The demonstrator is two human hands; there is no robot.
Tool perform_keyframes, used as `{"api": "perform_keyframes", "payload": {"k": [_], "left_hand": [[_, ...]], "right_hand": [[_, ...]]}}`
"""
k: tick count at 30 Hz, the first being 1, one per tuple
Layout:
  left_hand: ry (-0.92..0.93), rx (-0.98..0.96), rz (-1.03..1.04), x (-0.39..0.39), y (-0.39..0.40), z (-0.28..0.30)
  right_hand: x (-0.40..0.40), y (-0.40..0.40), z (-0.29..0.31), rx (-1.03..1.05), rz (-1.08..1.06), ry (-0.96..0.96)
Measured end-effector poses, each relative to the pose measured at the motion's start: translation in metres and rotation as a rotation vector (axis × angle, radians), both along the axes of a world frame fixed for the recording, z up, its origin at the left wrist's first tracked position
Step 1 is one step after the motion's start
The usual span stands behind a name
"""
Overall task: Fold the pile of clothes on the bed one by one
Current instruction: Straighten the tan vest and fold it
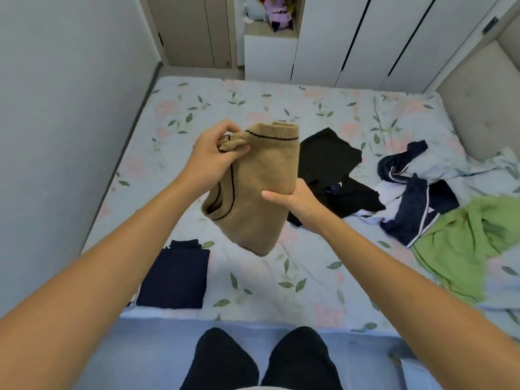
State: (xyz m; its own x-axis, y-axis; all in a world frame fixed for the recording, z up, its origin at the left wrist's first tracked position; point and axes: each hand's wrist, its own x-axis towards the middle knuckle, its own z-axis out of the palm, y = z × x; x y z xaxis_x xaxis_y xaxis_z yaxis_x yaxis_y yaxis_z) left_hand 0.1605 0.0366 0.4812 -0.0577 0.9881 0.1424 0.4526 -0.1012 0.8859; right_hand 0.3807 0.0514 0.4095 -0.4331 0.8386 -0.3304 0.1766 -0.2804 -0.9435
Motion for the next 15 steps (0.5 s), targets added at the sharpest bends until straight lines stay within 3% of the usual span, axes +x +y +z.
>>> {"api": "perform_keyframes", "payload": {"k": [8, 15], "left_hand": [[-0.066, -0.275, -0.034, 0.001, -0.006, -0.144], [-0.136, -0.428, 0.069, -0.016, 0.070, -0.267]], "right_hand": [[0.015, -0.020, -0.127, -0.256, -0.012, -0.112], [0.002, 0.036, -0.230, -0.306, -0.079, -0.110]]}}
